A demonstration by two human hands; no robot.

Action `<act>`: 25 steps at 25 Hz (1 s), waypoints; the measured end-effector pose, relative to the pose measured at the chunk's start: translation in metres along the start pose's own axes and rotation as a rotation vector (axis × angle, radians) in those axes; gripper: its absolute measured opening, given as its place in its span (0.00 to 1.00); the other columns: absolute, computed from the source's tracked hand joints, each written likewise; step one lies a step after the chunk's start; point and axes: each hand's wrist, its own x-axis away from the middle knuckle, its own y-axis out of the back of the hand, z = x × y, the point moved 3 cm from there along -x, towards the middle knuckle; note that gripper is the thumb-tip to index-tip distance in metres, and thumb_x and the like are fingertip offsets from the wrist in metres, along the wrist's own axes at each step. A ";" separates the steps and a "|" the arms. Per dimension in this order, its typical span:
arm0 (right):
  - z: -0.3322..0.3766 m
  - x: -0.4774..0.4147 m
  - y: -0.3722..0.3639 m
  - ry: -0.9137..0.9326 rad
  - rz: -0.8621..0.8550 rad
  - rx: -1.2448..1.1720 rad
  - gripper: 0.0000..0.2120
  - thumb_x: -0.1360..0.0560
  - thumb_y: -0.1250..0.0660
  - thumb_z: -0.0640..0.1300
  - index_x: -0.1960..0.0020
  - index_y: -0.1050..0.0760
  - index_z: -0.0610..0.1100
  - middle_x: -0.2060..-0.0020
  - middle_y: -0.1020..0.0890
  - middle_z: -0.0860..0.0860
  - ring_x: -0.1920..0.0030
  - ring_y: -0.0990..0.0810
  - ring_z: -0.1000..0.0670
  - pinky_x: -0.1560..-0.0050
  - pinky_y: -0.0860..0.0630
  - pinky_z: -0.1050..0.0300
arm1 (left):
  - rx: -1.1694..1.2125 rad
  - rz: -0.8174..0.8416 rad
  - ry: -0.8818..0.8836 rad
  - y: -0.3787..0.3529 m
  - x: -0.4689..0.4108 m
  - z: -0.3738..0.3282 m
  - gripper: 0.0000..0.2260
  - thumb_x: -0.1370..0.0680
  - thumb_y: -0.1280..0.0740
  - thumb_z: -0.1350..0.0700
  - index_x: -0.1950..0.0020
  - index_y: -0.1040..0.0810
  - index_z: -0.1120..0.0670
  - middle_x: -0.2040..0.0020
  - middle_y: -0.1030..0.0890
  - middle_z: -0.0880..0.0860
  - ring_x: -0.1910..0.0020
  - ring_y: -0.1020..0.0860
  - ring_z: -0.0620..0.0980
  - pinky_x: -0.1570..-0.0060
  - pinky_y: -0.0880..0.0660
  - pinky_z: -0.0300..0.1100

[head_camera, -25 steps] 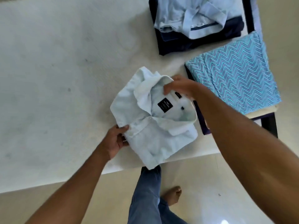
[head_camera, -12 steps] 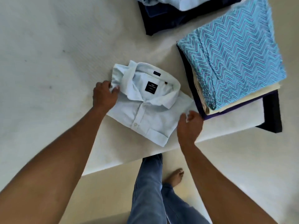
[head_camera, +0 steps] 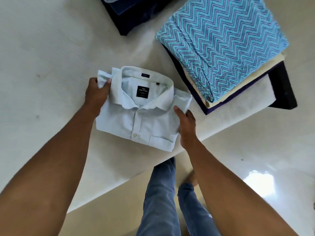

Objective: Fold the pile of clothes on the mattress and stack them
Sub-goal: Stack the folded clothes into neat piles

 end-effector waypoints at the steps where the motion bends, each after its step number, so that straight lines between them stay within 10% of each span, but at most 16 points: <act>1: 0.000 -0.002 -0.003 0.031 0.016 0.030 0.20 0.29 0.23 0.57 0.40 0.19 0.51 0.48 0.14 0.52 0.46 0.15 0.48 0.46 0.17 0.48 | 0.010 0.069 0.058 0.001 -0.001 0.000 0.28 0.25 0.30 0.32 0.38 0.20 0.53 0.45 0.16 0.48 0.47 0.18 0.49 0.48 0.22 0.45; 7: 0.020 0.017 0.003 0.205 -0.119 0.103 0.08 0.18 0.35 0.56 0.45 0.19 0.55 0.49 0.15 0.54 0.46 0.16 0.51 0.40 0.19 0.46 | 0.278 0.361 0.293 0.012 0.043 -0.002 0.26 0.23 0.31 0.34 0.36 0.17 0.52 0.44 0.13 0.52 0.45 0.15 0.52 0.49 0.21 0.47; 16: 0.060 0.116 0.108 0.246 -0.127 0.142 0.19 0.20 0.37 0.62 0.52 0.19 0.46 0.58 0.15 0.49 0.56 0.17 0.48 0.51 0.19 0.46 | 0.501 0.421 0.234 0.040 0.206 -0.083 0.16 0.19 0.32 0.50 0.39 0.15 0.58 0.46 0.15 0.59 0.52 0.15 0.56 0.49 0.19 0.47; 25: 0.091 0.261 0.387 0.422 -0.225 -0.119 0.14 0.20 0.30 0.52 0.60 0.19 0.45 0.67 0.21 0.54 0.65 0.24 0.53 0.64 0.26 0.55 | 0.479 0.581 -0.051 -0.080 0.467 -0.213 0.11 0.17 0.36 0.57 0.40 0.17 0.58 0.50 0.13 0.59 0.58 0.14 0.53 0.60 0.17 0.43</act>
